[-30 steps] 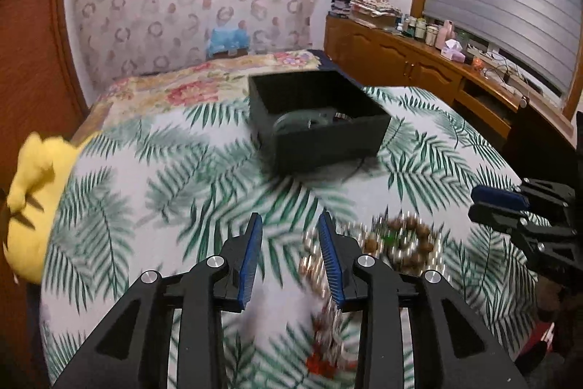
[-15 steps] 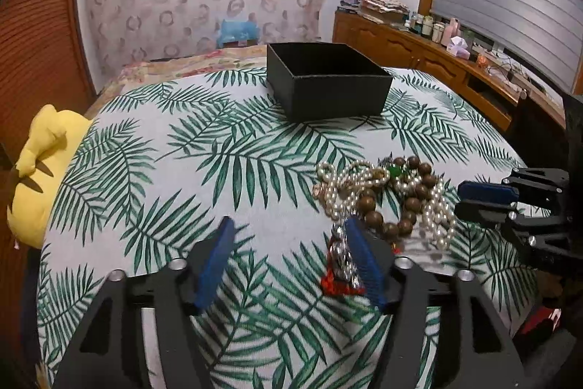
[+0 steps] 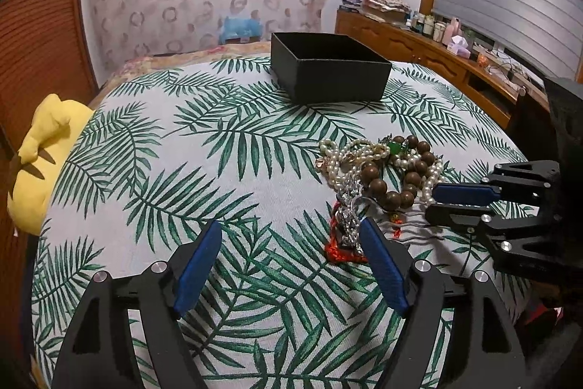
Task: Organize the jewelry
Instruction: 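Move both grippers back over the jewelry pile, then grasp a pearl strand with the right gripper while the left gripper grasps another pearl strand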
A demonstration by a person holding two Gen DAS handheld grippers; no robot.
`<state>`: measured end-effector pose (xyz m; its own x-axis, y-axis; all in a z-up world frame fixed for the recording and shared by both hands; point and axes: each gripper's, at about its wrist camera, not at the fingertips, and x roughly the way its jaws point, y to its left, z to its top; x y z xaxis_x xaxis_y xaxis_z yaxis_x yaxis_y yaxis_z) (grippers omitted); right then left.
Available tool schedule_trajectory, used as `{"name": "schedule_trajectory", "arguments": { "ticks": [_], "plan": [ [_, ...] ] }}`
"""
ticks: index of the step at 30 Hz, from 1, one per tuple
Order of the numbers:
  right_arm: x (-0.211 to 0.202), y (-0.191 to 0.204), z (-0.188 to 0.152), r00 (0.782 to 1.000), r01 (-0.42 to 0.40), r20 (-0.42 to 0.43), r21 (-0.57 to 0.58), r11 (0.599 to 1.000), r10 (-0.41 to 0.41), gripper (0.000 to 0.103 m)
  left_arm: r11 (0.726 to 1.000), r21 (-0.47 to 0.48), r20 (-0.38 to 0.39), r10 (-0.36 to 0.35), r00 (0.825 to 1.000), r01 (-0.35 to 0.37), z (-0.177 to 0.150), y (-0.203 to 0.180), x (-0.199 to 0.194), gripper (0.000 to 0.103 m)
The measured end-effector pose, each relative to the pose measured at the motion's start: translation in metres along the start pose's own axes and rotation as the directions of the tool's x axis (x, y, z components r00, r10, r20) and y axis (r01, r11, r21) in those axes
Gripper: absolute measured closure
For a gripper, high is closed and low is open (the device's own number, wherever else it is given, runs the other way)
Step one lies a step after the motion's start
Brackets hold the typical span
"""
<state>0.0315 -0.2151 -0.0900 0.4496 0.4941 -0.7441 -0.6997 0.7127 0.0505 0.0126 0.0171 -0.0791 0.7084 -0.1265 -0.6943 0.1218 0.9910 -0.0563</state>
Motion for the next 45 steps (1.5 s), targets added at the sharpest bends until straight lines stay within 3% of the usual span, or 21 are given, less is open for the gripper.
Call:
{"name": "schedule_trajectory", "arguments": {
  "ticks": [6, 12, 23, 30, 34, 45],
  "plan": [
    [0.005, -0.004, -0.001, 1.0, 0.003, -0.019, -0.003, 1.0, -0.003, 0.078, 1.0, 0.0, 0.001, -0.007, 1.0, 0.007, 0.001, -0.001, 0.0, 0.028],
    [-0.006, -0.019, -0.002, 1.0, 0.017, 0.005, 0.022, 1.0, -0.017, 0.095, 1.0, 0.006, 0.0, -0.009, 1.0, 0.009, 0.003, -0.005, 0.0, 0.028],
    [-0.033, -0.049, -0.011, 0.997, 0.057, 0.058, 0.054, 0.997, -0.06, 0.095, 1.0, 0.011, -0.017, -0.028, 0.999, 0.028, 0.014, -0.008, 0.013, 0.028],
    [-0.04, -0.075, -0.014, 0.993, 0.088, 0.074, 0.095, 0.992, -0.095, 0.095, 0.995, 0.026, -0.056, -0.091, 0.994, 0.093, 0.032, -0.01, 0.031, 0.062],
    [-0.039, -0.083, -0.016, 0.99, 0.116, 0.073, 0.092, 0.989, -0.122, 0.095, 0.993, 0.024, -0.063, -0.111, 0.992, 0.113, 0.045, -0.011, 0.043, 0.069],
    [-0.03, -0.087, -0.02, 0.991, 0.122, 0.049, 0.091, 0.988, -0.127, 0.095, 0.988, 0.087, -0.123, -0.114, 0.986, 0.125, 0.063, -0.022, 0.071, 0.07]
  ]
}}
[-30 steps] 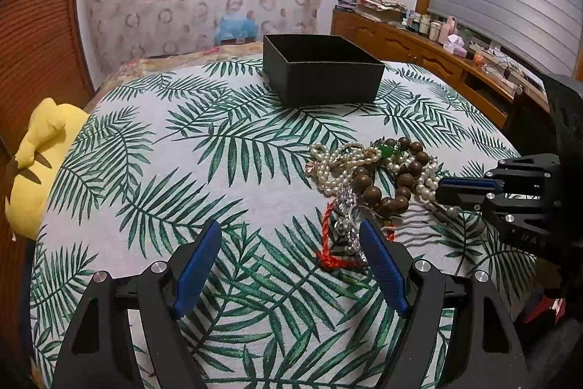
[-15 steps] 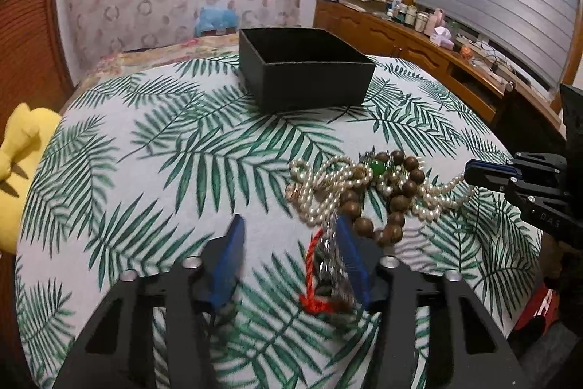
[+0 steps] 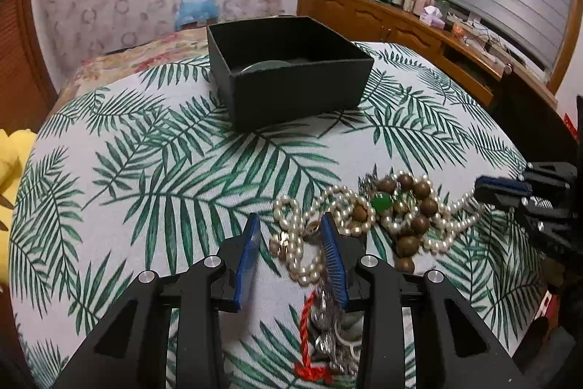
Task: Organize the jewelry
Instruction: 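Grasp a pearl strand with the right gripper while the left gripper grasps another pearl strand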
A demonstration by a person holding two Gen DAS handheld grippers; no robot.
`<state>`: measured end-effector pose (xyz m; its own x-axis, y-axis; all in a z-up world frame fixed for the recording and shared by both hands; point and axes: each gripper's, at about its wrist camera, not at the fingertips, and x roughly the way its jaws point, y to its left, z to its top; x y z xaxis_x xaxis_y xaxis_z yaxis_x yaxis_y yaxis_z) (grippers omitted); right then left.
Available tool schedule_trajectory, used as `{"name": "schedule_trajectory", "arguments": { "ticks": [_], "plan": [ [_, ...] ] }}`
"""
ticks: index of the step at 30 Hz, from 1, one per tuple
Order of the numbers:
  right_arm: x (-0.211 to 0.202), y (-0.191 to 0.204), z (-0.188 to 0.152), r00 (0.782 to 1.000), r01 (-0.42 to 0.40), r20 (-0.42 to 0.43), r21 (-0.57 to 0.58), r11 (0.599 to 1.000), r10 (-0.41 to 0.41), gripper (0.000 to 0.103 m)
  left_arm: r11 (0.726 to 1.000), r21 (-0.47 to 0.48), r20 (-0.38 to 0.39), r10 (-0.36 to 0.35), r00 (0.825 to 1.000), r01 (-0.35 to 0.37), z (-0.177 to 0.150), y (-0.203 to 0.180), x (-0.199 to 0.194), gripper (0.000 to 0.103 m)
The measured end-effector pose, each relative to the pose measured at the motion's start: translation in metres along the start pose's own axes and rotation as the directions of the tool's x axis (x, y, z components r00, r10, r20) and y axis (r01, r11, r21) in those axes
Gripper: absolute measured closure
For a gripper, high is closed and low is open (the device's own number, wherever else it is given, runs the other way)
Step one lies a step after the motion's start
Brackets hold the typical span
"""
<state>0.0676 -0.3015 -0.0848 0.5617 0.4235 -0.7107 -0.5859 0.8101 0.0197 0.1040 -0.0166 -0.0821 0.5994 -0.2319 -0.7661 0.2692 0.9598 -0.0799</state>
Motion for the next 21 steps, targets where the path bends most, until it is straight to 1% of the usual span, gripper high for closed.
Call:
{"name": "schedule_trajectory", "arguments": {
  "ticks": [5, 7, 8, 9, 11, 13, 17, 18, 21],
  "plan": [
    [0.003, 0.003, -0.001, 1.0, -0.002, -0.013, -0.006, 1.0, 0.002, 0.094, 1.0, -0.002, -0.023, 0.003, 1.0, -0.003, 0.008, 0.004, 0.01, 0.071],
    [0.004, 0.004, -0.002, 1.0, -0.007, -0.017, -0.008, 1.0, 0.007, 0.094, 1.0, 0.006, -0.021, 0.027, 0.999, -0.027, 0.01, 0.006, 0.012, 0.078],
    [0.005, 0.005, -0.002, 1.0, -0.008, -0.019, -0.011, 1.0, 0.008, 0.094, 0.999, 0.003, -0.023, 0.035, 0.999, -0.035, 0.01, 0.008, 0.012, 0.084],
    [0.005, 0.006, -0.002, 1.0, -0.006, -0.021, -0.013, 1.0, 0.006, 0.094, 0.999, -0.003, -0.024, 0.04, 0.999, -0.04, 0.011, 0.01, 0.012, 0.087],
    [0.006, 0.007, -0.002, 1.0, -0.007, -0.024, -0.015, 1.0, 0.006, 0.087, 0.999, -0.012, -0.021, 0.036, 0.999, -0.036, 0.012, 0.015, 0.012, 0.088],
    [0.005, 0.009, -0.002, 1.0, -0.013, -0.024, -0.015, 1.0, 0.013, 0.069, 0.999, -0.015, -0.017, 0.033, 0.999, -0.034, 0.012, 0.017, 0.011, 0.088],
    [0.007, 0.012, -0.004, 0.999, -0.014, -0.035, -0.036, 0.999, 0.012, 0.066, 0.998, 0.008, -0.006, 0.059, 0.998, -0.059, 0.011, 0.013, 0.012, 0.089],
    [0.007, 0.012, -0.004, 0.999, -0.015, -0.034, -0.037, 0.999, 0.014, 0.064, 0.998, 0.007, -0.002, 0.06, 0.998, -0.06, 0.011, 0.013, 0.011, 0.089],
    [0.007, 0.01, -0.003, 0.999, -0.019, -0.039, -0.032, 0.999, 0.017, 0.063, 0.999, -0.015, 0.011, 0.05, 0.999, -0.05, 0.01, 0.015, 0.007, 0.09]
  ]
}}
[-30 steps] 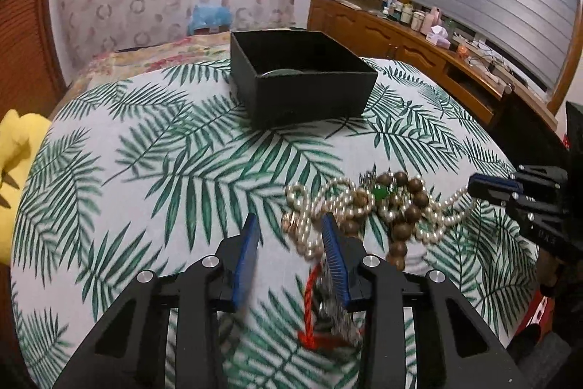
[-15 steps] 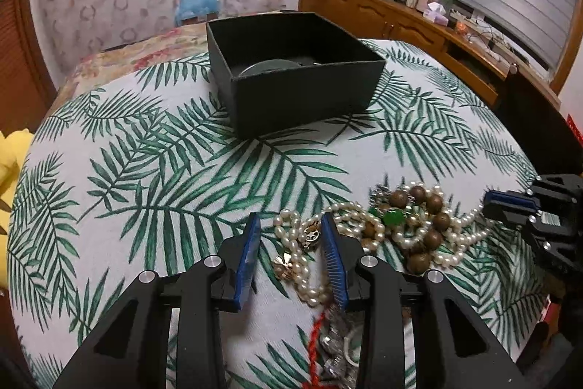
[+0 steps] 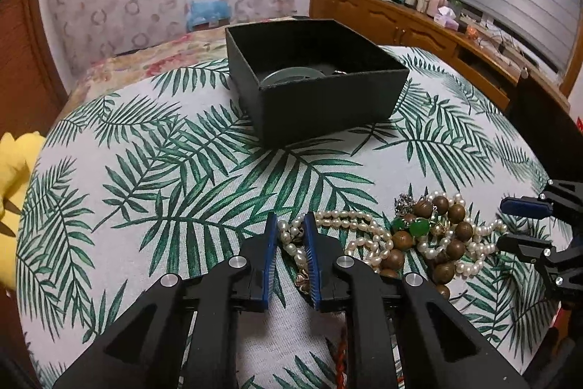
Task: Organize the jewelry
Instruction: 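Grasp a pearl strand with the right gripper while the left gripper grasps another pearl strand, then lift the pearl strands and lower them into the black box with both grippers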
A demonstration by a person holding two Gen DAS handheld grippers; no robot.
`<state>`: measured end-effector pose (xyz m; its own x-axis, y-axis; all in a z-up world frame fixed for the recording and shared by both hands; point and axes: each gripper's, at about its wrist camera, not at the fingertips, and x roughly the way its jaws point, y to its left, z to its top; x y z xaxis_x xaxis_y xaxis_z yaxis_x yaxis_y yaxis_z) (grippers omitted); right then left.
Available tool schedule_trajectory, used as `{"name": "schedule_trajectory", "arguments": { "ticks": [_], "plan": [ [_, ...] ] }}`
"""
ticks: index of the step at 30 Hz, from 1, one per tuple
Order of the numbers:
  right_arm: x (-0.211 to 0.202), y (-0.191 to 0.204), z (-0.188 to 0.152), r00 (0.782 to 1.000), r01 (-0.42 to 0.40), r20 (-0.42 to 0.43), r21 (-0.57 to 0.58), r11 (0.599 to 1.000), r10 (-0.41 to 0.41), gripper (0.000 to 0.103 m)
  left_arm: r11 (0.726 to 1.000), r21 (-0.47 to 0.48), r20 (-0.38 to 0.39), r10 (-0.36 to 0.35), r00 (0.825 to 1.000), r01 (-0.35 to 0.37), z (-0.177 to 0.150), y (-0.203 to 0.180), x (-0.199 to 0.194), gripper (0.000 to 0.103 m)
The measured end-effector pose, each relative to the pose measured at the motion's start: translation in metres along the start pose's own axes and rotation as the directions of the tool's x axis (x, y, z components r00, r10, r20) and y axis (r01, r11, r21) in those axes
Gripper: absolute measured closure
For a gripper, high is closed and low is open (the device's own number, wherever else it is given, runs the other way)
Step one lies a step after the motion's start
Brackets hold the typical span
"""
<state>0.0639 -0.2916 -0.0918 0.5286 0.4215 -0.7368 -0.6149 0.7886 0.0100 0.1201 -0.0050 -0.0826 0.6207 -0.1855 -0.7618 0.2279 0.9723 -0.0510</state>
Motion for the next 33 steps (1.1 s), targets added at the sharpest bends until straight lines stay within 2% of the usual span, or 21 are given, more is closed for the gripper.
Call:
{"name": "schedule_trajectory", "arguments": {
  "ticks": [2, 5, 9, 11, 14, 15, 16, 19, 27, 33],
  "plan": [
    [0.0, -0.001, 0.0, 1.0, -0.009, -0.007, -0.002, 1.0, 0.009, 0.063, 1.0, -0.014, 0.021, -0.009, 1.0, 0.009, 0.0, 0.001, -0.007, 0.094],
    [0.003, 0.001, -0.001, 0.999, -0.028, -0.03, -0.015, 0.999, 0.028, 0.063, 1.0, -0.021, 0.067, -0.014, 0.998, 0.015, 0.004, 0.0, -0.023, 0.094],
    [0.004, 0.004, -0.003, 0.999, -0.011, -0.031, -0.036, 0.999, 0.01, 0.063, 1.0, -0.011, 0.124, -0.022, 0.992, 0.023, 0.012, -0.006, -0.046, 0.094],
    [0.004, 0.004, -0.003, 1.0, -0.002, -0.03, -0.042, 0.999, 0.001, 0.075, 0.999, -0.008, 0.153, -0.029, 0.988, 0.031, 0.018, -0.01, -0.057, 0.094],
    [0.003, 0.001, -0.003, 1.0, -0.002, -0.026, -0.042, 0.999, 0.001, 0.08, 0.999, -0.004, 0.203, -0.041, 0.978, 0.043, 0.026, -0.015, -0.076, 0.094],
    [0.001, 0.0, -0.002, 1.0, -0.005, -0.017, -0.037, 0.999, 0.004, 0.084, 0.999, -0.002, 0.214, -0.043, 0.976, 0.044, 0.029, -0.016, -0.08, 0.094],
    [-0.001, -0.001, -0.001, 1.0, -0.006, -0.003, -0.03, 1.0, 0.006, 0.096, 0.999, 0.001, 0.227, -0.043, 0.973, 0.043, 0.031, -0.018, -0.085, 0.094],
    [-0.012, -0.006, 0.008, 0.999, -0.002, 0.042, -0.018, 1.0, 0.003, 0.096, 0.999, 0.008, 0.256, -0.043, 0.966, 0.042, 0.037, -0.02, -0.096, 0.094],
    [-0.027, -0.005, 0.028, 0.996, 0.004, 0.091, -0.045, 0.999, 0.0, 0.096, 0.999, 0.006, 0.305, -0.036, 0.952, 0.036, 0.047, -0.019, -0.115, 0.094],
    [-0.051, -0.004, 0.057, 0.986, 0.019, 0.164, -0.071, 0.997, -0.007, 0.096, 1.0, 0.009, 0.332, -0.031, 0.943, 0.03, 0.055, -0.018, -0.124, 0.094]
  ]
}}
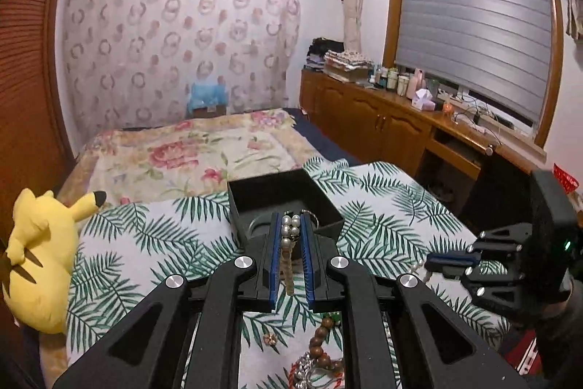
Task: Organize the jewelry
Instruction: 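Lift the pearl strands and lower them into the black box with both grippers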
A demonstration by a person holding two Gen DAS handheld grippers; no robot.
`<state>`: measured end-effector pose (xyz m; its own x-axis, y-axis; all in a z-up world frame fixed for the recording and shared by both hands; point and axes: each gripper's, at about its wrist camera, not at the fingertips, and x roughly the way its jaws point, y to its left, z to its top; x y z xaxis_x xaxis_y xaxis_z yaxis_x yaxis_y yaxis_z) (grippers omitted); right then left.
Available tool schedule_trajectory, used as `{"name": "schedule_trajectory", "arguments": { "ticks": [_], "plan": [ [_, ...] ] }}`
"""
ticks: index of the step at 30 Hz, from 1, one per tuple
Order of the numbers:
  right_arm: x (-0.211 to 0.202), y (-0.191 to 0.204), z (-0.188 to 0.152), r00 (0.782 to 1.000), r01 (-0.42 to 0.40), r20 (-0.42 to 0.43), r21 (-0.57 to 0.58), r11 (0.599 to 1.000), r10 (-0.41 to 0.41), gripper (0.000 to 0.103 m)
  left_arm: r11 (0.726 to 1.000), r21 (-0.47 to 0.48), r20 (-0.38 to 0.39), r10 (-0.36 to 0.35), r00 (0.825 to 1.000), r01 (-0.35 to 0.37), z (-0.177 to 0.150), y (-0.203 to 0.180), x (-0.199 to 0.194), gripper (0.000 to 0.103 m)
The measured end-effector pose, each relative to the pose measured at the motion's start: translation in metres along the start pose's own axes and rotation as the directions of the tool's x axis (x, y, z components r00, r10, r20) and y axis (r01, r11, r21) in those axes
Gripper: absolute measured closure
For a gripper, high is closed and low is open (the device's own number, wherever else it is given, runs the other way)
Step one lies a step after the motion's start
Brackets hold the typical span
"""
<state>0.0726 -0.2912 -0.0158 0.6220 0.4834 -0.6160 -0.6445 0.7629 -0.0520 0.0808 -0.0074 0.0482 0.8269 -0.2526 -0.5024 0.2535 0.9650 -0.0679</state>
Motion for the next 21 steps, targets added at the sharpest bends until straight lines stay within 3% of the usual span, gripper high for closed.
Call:
{"name": "schedule_trajectory", "arguments": {
  "ticks": [2, 3, 11, 17, 19, 21],
  "plan": [
    [-0.005, -0.002, 0.011, 1.0, 0.002, 0.021, -0.007, 1.0, -0.002, 0.097, 1.0, 0.003, 0.008, 0.001, 1.0, -0.001, 0.004, 0.0, -0.001, 0.094],
    [-0.008, -0.003, 0.019, 0.999, 0.006, 0.035, -0.014, 1.0, -0.006, 0.103, 1.0, 0.003, 0.013, 0.002, 1.0, -0.002, 0.005, 0.001, -0.002, 0.094],
    [-0.016, -0.014, 0.06, 0.996, 0.007, 0.093, -0.036, 0.999, -0.003, 0.103, 1.0, -0.007, 0.022, -0.01, 1.0, 0.011, 0.017, 0.005, 0.006, 0.094],
    [0.016, -0.028, 0.032, 1.0, 0.018, -0.011, -0.011, 1.0, -0.019, 0.102, 0.999, -0.012, -0.01, -0.045, 0.999, 0.045, 0.01, 0.002, 0.02, 0.094],
    [0.028, -0.033, 0.017, 0.998, 0.022, -0.057, 0.004, 1.0, -0.022, 0.093, 0.998, -0.018, -0.02, -0.059, 0.998, 0.059, 0.007, 0.001, 0.025, 0.094],
    [0.043, -0.04, -0.002, 0.993, 0.034, -0.114, 0.029, 0.999, -0.031, 0.092, 0.997, -0.023, -0.025, -0.071, 0.997, 0.07, 0.003, 0.0, 0.028, 0.094]
  ]
}}
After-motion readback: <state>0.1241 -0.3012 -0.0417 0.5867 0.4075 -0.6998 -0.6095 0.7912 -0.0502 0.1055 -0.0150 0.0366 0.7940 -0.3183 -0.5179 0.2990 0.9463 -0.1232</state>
